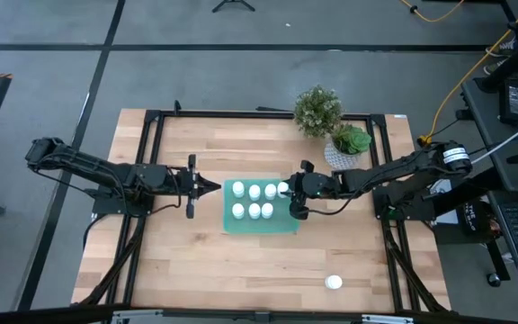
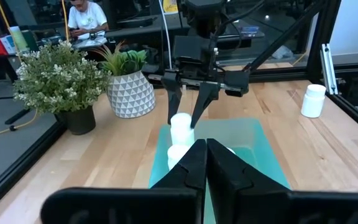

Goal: Pick and place pill bottles into a basket
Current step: Put the white pill bottle into the blue bin

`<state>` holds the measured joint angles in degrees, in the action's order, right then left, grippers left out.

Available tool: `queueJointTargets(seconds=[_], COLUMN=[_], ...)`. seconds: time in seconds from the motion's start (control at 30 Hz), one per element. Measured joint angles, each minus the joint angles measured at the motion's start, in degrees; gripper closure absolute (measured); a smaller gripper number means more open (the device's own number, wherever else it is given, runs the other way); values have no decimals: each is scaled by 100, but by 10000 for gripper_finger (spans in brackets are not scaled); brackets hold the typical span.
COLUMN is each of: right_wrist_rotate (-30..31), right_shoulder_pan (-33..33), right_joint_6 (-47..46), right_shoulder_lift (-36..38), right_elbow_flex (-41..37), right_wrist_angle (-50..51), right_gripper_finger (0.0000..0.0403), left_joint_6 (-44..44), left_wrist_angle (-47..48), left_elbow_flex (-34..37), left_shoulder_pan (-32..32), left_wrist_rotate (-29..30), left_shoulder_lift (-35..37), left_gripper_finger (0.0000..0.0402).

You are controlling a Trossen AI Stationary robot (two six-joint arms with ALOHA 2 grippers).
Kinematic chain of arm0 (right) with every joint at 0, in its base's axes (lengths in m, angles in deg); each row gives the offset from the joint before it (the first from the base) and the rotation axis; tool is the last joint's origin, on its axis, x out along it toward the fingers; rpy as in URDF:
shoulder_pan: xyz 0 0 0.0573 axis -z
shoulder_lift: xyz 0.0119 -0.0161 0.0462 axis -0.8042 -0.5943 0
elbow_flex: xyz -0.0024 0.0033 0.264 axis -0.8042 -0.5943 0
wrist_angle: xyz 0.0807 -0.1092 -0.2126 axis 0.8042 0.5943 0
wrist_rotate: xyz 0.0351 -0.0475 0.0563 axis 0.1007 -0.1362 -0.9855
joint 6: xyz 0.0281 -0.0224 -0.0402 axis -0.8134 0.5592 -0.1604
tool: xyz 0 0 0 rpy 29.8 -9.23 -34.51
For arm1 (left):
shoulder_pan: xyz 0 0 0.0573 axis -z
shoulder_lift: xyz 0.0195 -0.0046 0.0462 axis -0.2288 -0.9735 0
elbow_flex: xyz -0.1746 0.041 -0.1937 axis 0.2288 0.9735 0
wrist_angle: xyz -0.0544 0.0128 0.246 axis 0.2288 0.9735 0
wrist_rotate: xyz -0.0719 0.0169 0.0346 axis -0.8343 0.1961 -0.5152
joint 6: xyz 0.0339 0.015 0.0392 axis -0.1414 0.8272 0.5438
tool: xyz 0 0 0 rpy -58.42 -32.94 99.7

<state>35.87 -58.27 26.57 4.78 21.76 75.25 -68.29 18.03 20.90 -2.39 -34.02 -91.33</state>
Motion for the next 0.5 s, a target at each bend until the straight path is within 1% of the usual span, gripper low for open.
queueJointTargets(seconds=[0.17,0.27,0.5], right_wrist_rotate=[3,157,195], right_shoulder_pan=[0,-2,-15], right_joint_6=[-89,-98,-218], right_shoulder_lift=[-172,-305,-387], right_elbow_flex=[2,2,2], right_wrist_angle=[-13,-17,-50], right_gripper_finger=[259,259,259], left_joint_6=[0,0,0], left_wrist_angle=[0,1,0], left_elbow_flex=[2,2,4], left_shoulder_pan=[0,0,0], left_wrist_rotate=[0,0,2], left_shoulder_lift=[0,0,0], left_gripper_finger=[399,400,391])
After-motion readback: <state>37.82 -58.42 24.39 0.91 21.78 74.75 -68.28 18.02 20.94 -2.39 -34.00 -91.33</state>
